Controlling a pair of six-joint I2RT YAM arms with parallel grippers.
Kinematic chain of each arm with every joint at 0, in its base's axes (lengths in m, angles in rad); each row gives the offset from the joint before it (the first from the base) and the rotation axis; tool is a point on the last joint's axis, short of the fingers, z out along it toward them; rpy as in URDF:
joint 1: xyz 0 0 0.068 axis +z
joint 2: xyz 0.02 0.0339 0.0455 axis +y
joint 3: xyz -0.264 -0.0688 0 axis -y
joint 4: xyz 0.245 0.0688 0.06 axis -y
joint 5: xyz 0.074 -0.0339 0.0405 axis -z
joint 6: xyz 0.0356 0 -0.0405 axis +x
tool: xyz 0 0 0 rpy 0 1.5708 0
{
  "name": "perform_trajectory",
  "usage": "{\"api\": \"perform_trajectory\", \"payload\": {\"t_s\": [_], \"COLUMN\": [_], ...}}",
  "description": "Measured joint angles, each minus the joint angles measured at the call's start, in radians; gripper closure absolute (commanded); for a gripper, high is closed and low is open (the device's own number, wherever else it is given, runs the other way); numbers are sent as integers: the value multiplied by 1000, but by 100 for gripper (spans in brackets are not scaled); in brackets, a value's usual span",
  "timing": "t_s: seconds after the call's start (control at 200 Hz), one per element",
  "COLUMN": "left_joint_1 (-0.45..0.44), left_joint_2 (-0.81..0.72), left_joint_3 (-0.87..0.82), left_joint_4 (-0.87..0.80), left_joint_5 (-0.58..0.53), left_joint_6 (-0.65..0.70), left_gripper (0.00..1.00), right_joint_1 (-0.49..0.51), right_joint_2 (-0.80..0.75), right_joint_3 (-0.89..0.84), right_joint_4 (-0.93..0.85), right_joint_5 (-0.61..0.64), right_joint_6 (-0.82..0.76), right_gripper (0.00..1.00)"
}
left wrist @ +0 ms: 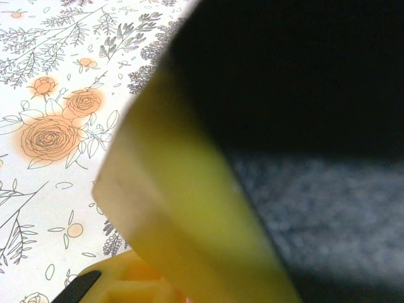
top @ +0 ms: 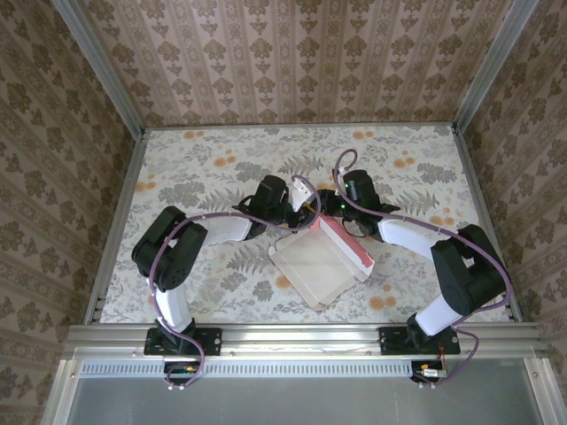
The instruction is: Fold the paper box
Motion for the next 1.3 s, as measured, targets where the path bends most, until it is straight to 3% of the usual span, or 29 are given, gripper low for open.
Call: {"api": "perform_trajectory", "payload": {"t_s": [0.51, 0.89, 0.96, 1.145, 1.3], "left_joint_1": [-51, -114, -117, -117, -101], "left_joint_2": [2, -16, -18, -19, -19], "left_joint_3": [19, 21, 18, 9, 4], "left_joint_4": [-16, -29, -28, -9, -2], "left_joint_5": [-150, -357, -367, -353, -309], "left_joint_6": [30, 64, 62, 60, 60], "left_gripper": [100, 100, 100, 84, 82], "right_joint_1": [-19, -28, -29, -30, -31], "right_joint_2": [-18, -38, -39, -43, -46], "right_joint_3": [-5, -5, -5, -5, -5], "right_joint_4": [-29, -71, -72, -86, -98], "right_joint_5": [0, 16, 17, 16, 3], "right_joint_6": [21, 44, 44, 48, 47], "right_gripper": [59, 58, 56, 54, 53]}}
